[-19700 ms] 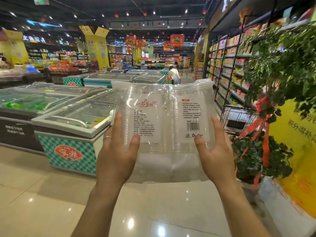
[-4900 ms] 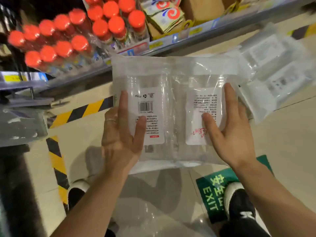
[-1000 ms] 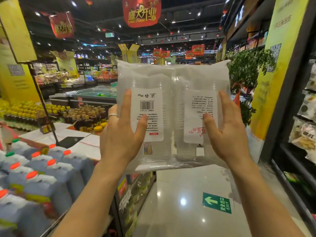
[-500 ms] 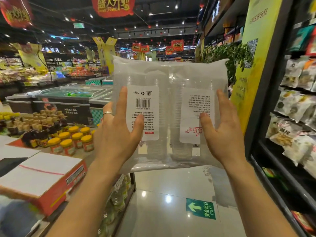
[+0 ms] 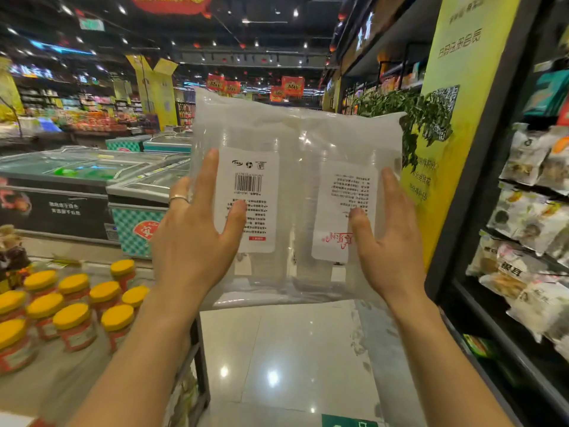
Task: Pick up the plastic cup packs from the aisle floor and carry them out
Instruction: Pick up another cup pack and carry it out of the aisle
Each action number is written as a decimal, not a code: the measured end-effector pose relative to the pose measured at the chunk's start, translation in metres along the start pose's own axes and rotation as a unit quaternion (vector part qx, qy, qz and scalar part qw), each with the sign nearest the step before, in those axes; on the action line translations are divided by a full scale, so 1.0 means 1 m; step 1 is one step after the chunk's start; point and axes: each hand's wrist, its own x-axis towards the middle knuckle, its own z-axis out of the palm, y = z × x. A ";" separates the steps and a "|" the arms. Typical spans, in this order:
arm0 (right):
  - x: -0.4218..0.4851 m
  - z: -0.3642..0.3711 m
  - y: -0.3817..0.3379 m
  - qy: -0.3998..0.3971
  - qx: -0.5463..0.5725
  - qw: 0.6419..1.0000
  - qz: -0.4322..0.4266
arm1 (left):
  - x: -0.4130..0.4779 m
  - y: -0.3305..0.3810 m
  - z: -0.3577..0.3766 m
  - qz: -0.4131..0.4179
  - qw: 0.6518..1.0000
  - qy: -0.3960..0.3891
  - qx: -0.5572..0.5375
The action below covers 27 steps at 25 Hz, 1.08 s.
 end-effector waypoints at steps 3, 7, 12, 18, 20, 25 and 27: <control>0.038 0.050 0.014 0.001 -0.008 1.000 0.004 | 0.043 -0.028 0.039 0.006 1.000 -0.007 -0.009; 0.079 0.107 0.035 -0.002 -0.020 1.000 0.001 | 0.087 -0.059 0.086 -0.004 1.000 -0.015 -0.014; 0.133 0.171 0.080 -0.006 -0.003 1.000 0.001 | 0.137 -0.080 0.154 -0.011 1.000 -0.024 -0.011; 0.224 0.243 0.167 0.014 0.034 0.999 0.001 | 0.213 -0.086 0.272 -0.009 1.000 -0.014 0.003; 0.266 0.266 0.200 0.011 0.046 0.999 0.005 | 0.247 -0.083 0.320 -0.003 1.000 -0.008 0.010; 0.363 0.313 0.274 0.003 0.053 0.999 0.006 | 0.321 -0.070 0.418 -0.007 1.000 0.003 0.026; 0.394 0.333 0.301 -0.003 0.062 0.998 0.003 | 0.344 -0.069 0.453 -0.012 0.999 0.007 0.028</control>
